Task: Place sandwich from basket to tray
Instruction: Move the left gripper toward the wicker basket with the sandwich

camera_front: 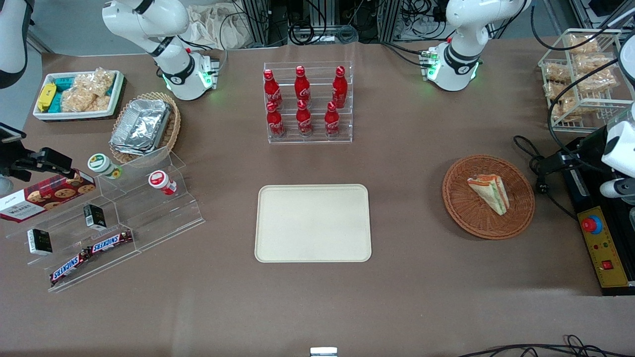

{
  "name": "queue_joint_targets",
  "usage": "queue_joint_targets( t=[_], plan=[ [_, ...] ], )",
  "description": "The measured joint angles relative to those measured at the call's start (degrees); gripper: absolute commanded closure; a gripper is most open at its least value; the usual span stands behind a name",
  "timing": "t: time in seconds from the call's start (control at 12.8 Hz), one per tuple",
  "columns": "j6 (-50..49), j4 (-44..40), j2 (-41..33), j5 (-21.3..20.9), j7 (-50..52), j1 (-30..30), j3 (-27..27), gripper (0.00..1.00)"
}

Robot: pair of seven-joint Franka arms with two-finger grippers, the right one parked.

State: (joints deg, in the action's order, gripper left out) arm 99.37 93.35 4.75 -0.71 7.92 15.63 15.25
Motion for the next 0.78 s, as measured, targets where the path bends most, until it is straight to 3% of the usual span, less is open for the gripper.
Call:
queue_joint_targets(
  t=[0.55,0.78],
  plan=[
    [-2.33,-0.76,1.68,-0.12,0.06,0.0,-0.01,0.0],
    [-3.0,0.36,3.34,-0.2,6.81,0.24,-0.63,0.0]
  ],
)
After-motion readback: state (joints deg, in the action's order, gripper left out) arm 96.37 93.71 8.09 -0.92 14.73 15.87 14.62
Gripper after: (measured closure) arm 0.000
